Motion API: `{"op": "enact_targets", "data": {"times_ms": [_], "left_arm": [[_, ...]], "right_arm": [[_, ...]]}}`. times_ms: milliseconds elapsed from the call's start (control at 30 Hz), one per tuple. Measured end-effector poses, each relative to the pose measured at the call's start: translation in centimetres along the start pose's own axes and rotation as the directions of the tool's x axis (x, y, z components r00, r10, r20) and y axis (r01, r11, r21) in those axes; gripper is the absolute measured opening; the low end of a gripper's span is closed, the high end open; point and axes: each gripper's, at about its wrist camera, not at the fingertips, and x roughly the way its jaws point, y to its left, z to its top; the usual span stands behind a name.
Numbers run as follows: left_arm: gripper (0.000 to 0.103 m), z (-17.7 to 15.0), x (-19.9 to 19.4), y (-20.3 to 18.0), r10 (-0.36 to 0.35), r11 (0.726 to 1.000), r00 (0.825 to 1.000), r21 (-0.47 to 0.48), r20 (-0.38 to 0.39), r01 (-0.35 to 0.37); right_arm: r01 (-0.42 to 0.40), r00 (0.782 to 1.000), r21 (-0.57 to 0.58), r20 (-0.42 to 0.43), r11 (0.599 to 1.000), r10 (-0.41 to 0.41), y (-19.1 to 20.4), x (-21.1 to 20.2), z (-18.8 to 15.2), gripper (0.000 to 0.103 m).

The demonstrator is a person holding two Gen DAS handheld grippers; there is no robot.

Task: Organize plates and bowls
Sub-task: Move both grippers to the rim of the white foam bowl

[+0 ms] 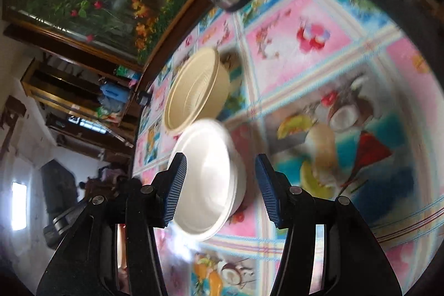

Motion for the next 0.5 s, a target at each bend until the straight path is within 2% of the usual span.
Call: {"op": "enact_targets", "data": {"times_ms": [300,500], "left_arm": [[0.063,-0.5,2.0,-1.6,-0.053,0.998,0.998,-0.024,-0.025,0.053],[0.063,-0.9,2.6,-2.5,-0.021,1.000,1.000,0.002,-0.016,0.021]], "right_arm": [[0.002,1.000,0.047,-0.001,0.999,-0.002,-0.8,0.2,-0.4,0.051],[0.026,0.999,0.048,-0.023,0.999,-0.025,-0.6,1.1,-0.6,0.051]]}}
